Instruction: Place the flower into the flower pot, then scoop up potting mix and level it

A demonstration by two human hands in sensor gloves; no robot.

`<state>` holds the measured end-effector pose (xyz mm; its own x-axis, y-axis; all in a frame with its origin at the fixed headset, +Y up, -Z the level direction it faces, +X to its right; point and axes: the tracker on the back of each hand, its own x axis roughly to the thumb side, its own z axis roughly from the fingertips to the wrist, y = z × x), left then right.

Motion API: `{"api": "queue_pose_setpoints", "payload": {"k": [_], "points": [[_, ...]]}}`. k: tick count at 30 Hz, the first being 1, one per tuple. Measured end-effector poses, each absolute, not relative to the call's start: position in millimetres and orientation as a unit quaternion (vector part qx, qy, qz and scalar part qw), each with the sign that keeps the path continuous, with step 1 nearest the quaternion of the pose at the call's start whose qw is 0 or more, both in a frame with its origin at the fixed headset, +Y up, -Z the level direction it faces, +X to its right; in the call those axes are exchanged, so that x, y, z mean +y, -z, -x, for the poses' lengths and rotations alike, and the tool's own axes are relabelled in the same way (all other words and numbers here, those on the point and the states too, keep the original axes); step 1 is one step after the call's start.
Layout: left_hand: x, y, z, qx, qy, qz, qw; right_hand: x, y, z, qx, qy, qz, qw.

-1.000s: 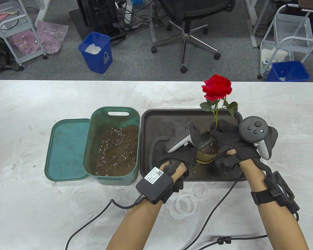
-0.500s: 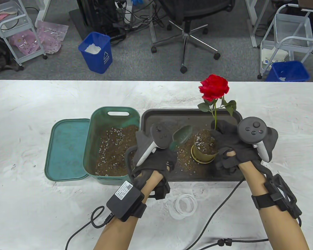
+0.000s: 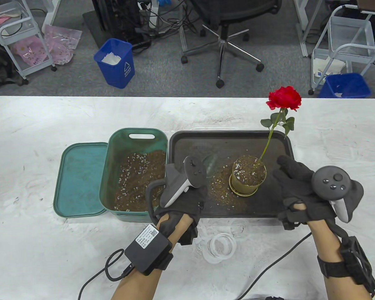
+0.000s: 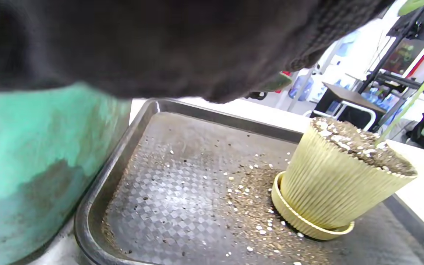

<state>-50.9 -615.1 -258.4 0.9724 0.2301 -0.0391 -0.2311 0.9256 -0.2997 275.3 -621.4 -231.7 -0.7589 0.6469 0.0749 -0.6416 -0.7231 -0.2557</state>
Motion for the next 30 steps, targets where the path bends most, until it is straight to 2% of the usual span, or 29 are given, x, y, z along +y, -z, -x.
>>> {"api": "queue_pose_setpoints", "payload": {"k": [5,11,13,16,22,26,30], "points": [[-629,271,40,0.027,-0.102,0.151,0.983,-651,205,-289,-0.13,-0.905,-0.016,0.405],[-651,285,19,0.034,0.003,0.145,0.989,-686,205,-290,-0.131,-0.896,-0.034,0.423],[-662,290,7,0.03,0.047,0.149,0.987,-697,207,-284,-0.125,-0.911,-0.046,0.39],[-681,298,-6,0.035,0.076,0.169,0.982,-703,206,-277,-0.124,-0.925,-0.058,0.354],[-711,310,-7,0.072,0.094,0.197,0.973,-703,203,-276,-0.137,-0.924,-0.064,0.351],[-713,310,-3,0.088,0.083,0.228,0.966,-705,205,-277,-0.131,-0.922,-0.061,0.358],[-701,303,-2,0.078,0.07,0.2,0.974,-705,204,-276,-0.13,-0.924,-0.062,0.354]]}}
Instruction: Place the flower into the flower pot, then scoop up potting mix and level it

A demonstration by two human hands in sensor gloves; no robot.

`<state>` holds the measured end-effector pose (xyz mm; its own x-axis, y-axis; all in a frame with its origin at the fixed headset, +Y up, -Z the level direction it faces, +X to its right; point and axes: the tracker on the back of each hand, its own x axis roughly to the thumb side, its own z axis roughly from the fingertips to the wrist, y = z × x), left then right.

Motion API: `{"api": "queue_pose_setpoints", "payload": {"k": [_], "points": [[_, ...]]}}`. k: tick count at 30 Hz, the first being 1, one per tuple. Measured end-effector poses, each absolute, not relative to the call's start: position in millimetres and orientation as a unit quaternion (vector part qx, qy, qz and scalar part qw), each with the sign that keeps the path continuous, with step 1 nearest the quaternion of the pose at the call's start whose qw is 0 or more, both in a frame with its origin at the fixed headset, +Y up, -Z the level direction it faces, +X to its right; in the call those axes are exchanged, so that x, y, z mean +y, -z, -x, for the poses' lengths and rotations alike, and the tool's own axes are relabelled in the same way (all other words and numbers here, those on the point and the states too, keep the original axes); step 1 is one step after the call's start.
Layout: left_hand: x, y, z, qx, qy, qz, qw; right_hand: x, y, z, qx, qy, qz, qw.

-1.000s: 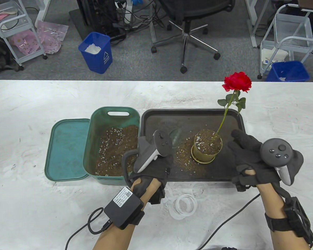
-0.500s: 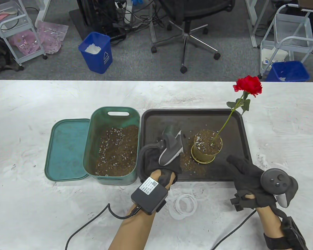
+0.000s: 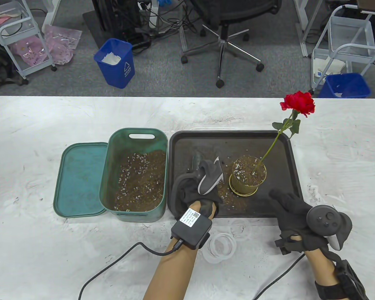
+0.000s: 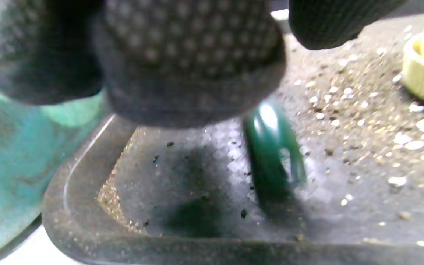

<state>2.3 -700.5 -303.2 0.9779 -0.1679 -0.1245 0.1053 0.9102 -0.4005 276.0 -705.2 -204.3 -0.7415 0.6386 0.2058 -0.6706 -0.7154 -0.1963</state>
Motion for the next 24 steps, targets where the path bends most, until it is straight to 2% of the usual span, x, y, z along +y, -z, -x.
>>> {"api": "queue_pose_setpoints", "payload": {"k": [3,5,9,12,14,15,18,20,24], "points": [[-684,289,-4,0.055,0.067,0.177,0.98,-706,203,-274,-0.128,-0.926,-0.064,0.351],[-663,273,-5,0.018,0.06,0.144,0.988,-705,202,-273,-0.13,-0.926,-0.066,0.349],[-589,221,10,-0.054,-0.007,0.021,0.998,-702,200,-271,-0.136,-0.925,-0.07,0.348],[-529,186,52,-0.05,-0.054,-0.118,0.99,-702,199,-271,-0.137,-0.925,-0.07,0.347],[-509,174,81,-0.028,-0.064,-0.185,0.98,-703,199,-271,-0.138,-0.925,-0.068,0.347],[-500,168,111,0.002,-0.068,-0.227,0.971,-702,199,-271,-0.139,-0.925,-0.068,0.346],[-504,168,180,0.091,-0.101,-0.256,0.957,-701,198,-270,-0.143,-0.926,-0.067,0.342],[-526,178,225,0.155,-0.134,-0.25,0.946,-701,198,-270,-0.143,-0.927,-0.065,0.34],[-594,208,291,0.245,-0.135,-0.157,0.947,-702,199,-270,-0.142,-0.928,-0.061,0.339]]}}
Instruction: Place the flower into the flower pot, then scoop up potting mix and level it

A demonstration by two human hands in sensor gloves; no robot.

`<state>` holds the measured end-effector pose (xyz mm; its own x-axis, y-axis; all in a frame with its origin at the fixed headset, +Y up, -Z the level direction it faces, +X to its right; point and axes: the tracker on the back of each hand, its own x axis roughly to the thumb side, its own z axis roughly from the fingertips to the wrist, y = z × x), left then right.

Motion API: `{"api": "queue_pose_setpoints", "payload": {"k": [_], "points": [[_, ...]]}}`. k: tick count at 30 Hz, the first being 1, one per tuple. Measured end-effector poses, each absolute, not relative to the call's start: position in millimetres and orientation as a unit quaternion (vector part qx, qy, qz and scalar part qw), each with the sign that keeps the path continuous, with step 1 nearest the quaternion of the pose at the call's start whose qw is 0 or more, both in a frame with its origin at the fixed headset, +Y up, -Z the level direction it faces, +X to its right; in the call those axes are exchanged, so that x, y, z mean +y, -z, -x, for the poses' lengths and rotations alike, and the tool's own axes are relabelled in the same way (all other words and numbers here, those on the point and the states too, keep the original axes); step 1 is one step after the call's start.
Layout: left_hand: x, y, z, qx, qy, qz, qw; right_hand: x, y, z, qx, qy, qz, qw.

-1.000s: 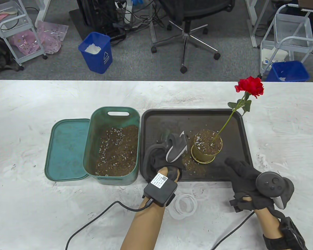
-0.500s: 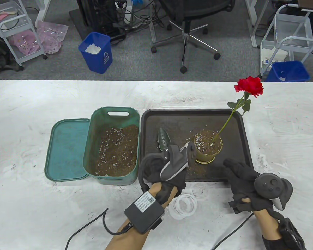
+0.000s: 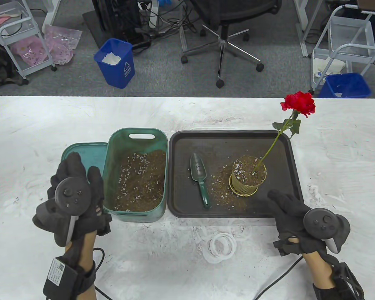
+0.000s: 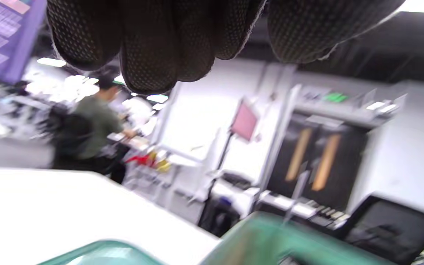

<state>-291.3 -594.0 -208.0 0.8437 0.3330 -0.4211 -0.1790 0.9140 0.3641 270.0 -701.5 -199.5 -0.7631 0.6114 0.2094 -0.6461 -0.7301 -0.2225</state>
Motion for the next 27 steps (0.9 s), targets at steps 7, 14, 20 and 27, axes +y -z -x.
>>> {"api": "queue_pose_setpoints", "payload": {"k": [7,14,20,27], "points": [[-691,218,376,0.395,-0.06,-0.036,0.916,-702,200,-272,-0.137,-0.93,-0.055,0.337],[-738,223,405,0.449,-0.059,0.059,0.89,-706,200,-273,-0.128,-0.934,-0.053,0.33],[-750,231,401,0.463,-0.024,0.075,0.883,-709,202,-276,-0.123,-0.934,-0.042,0.334],[-747,226,409,0.486,-0.059,0.025,0.872,-712,202,-274,-0.117,-0.934,-0.04,0.334]]}}
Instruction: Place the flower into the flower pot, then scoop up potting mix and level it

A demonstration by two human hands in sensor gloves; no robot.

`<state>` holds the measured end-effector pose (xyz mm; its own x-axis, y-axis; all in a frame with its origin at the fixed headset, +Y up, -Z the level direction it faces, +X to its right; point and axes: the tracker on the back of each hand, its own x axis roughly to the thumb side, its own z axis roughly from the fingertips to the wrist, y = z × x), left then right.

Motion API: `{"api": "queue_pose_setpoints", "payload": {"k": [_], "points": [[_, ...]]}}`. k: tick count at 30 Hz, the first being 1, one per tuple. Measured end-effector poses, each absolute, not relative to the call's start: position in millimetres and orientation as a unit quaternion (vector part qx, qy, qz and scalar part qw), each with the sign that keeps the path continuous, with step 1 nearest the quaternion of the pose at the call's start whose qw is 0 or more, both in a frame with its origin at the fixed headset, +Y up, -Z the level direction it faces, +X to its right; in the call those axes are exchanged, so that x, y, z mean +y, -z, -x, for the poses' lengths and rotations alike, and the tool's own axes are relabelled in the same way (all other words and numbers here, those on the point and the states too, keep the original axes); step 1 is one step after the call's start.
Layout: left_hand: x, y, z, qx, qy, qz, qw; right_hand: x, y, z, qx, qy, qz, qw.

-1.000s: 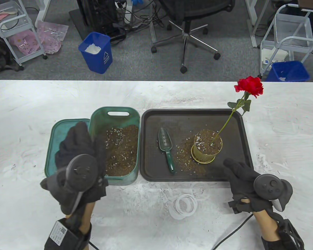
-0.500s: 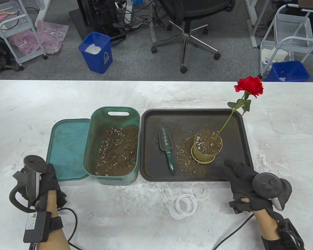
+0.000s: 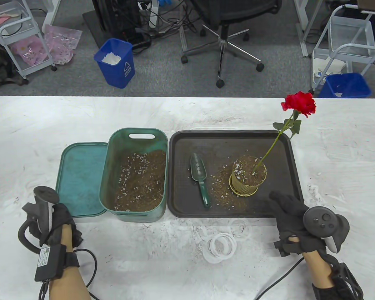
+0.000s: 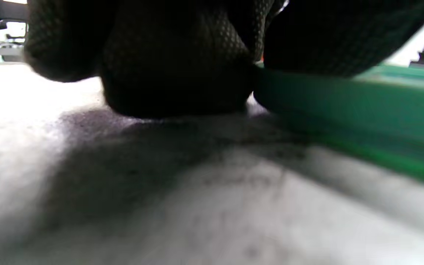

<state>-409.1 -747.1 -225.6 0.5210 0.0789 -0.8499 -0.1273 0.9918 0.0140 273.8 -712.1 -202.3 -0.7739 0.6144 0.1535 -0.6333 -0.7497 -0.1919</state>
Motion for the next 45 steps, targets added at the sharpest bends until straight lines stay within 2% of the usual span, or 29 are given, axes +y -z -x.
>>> {"api": "queue_pose_setpoints", "payload": {"k": [4,6,7,12,15,18,23,26,29,32,36,40,45], "points": [[-731,218,407,0.494,-0.08,-0.041,0.865,-719,204,-271,-0.098,-0.937,-0.042,0.334],[-724,214,406,0.491,-0.141,-0.078,0.856,-719,205,-271,-0.097,-0.937,-0.042,0.333],[-719,211,405,0.483,-0.202,-0.096,0.847,-719,204,-271,-0.097,-0.937,-0.041,0.334],[-705,200,403,0.405,-0.405,-0.126,0.81,-720,204,-271,-0.092,-0.934,-0.039,0.343],[-697,193,401,0.349,-0.458,-0.149,0.804,-721,205,-268,-0.085,-0.934,-0.042,0.344],[-682,185,392,0.317,-0.463,-0.196,0.804,-722,205,-266,-0.08,-0.936,-0.047,0.341],[-639,173,357,0.206,-0.351,-0.31,0.859,-719,203,-268,-0.089,-0.932,-0.048,0.348],[-610,160,311,0.121,-0.196,-0.377,0.897,-718,204,-268,-0.089,-0.931,-0.046,0.351],[-597,149,259,0.039,-0.03,-0.418,0.907,-720,205,-268,-0.083,-0.933,-0.044,0.348],[-600,136,197,-0.058,0.119,-0.436,0.89,-721,205,-268,-0.081,-0.931,-0.042,0.353],[-618,123,141,-0.158,0.232,-0.438,0.854,-720,205,-270,-0.083,-0.93,-0.04,0.356],[-632,116,116,-0.218,0.24,-0.415,0.85,-720,205,-271,-0.083,-0.929,-0.041,0.357],[-643,119,105,-0.233,0.252,-0.385,0.857,-720,205,-273,-0.084,-0.928,-0.04,0.361]]}}
